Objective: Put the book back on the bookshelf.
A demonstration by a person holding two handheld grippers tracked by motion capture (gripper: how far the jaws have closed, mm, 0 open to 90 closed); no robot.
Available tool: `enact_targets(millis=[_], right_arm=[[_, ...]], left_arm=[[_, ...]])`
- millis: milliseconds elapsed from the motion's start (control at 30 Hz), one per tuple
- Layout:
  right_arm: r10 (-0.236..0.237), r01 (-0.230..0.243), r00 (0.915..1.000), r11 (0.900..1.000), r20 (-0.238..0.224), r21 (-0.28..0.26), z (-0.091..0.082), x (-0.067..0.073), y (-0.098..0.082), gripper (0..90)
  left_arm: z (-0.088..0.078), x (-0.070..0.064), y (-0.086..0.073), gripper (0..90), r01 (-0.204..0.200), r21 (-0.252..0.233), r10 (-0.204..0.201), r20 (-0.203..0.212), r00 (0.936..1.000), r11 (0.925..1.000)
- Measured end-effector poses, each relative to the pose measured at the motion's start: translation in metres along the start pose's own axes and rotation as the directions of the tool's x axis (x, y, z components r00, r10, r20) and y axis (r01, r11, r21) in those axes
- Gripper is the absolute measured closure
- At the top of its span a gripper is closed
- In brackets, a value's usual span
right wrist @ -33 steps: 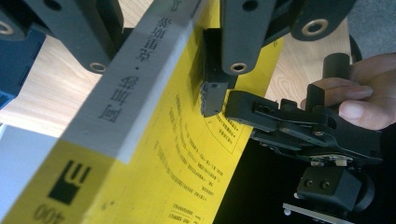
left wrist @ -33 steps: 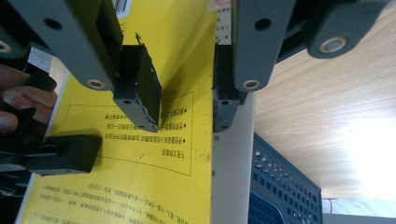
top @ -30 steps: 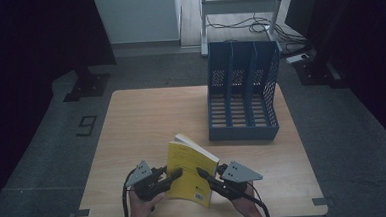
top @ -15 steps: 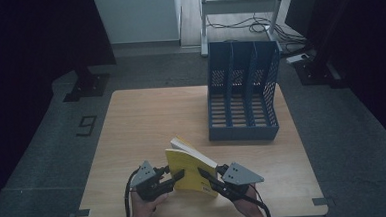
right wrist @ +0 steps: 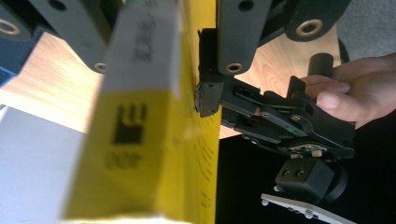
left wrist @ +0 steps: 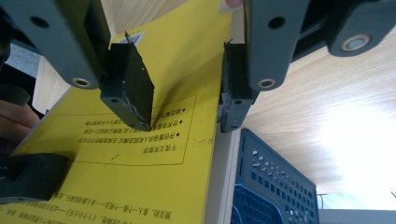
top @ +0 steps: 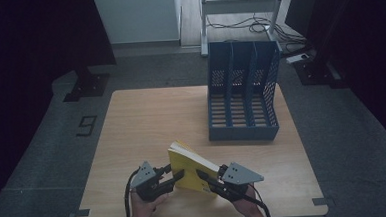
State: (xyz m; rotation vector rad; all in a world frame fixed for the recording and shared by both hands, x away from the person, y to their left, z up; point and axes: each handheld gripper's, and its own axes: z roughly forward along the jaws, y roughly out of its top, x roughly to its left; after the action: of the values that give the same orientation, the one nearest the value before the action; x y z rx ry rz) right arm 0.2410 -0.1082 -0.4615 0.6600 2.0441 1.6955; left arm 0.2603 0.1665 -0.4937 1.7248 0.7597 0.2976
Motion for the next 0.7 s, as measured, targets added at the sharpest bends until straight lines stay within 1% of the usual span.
enact_targets(millis=[100, 300, 400, 533, 700], right_arm=[[-0.008, 0.008, 1.0, 1.0, -0.003, 0.006, 0.004, 0.001, 0.001, 68.9], [-0.005, 0.005, 0.9998, 1.0, -0.018, 0.013, 0.008, 0.0, 0.003, 67.2], [-0.014, 0.014, 0.9998, 1.0, -0.013, 0.018, 0.011, 0.0, 0.004, 65.9], [-0.012, 0.013, 0.9999, 1.0, -0.008, 0.012, 0.014, 0.001, 0.004, 66.2], [-0.008, 0.008, 0.9998, 1.0, 0.017, 0.01, 0.015, 0.0, 0.005, 70.7]], left_arm=[[0.0, 0.0, 0.0, 56.1, 0.0, 0.0, 0.0, 0.001, 1.0, 1.0], [0.0, 0.0, 0.0, 56.3, -0.004, 0.0, 0.004, 0.001, 1.0, 1.0], [0.0, 0.0, 0.0, 56.3, -0.005, 0.0, 0.005, 0.001, 1.0, 1.0], [0.0, 0.0, 0.0, 56.3, -0.006, 0.0, 0.006, 0.003, 1.0, 1.0], [0.0, 0.0, 0.0, 56.1, -0.005, 0.0, 0.005, 0.005, 1.0, 1.0]])
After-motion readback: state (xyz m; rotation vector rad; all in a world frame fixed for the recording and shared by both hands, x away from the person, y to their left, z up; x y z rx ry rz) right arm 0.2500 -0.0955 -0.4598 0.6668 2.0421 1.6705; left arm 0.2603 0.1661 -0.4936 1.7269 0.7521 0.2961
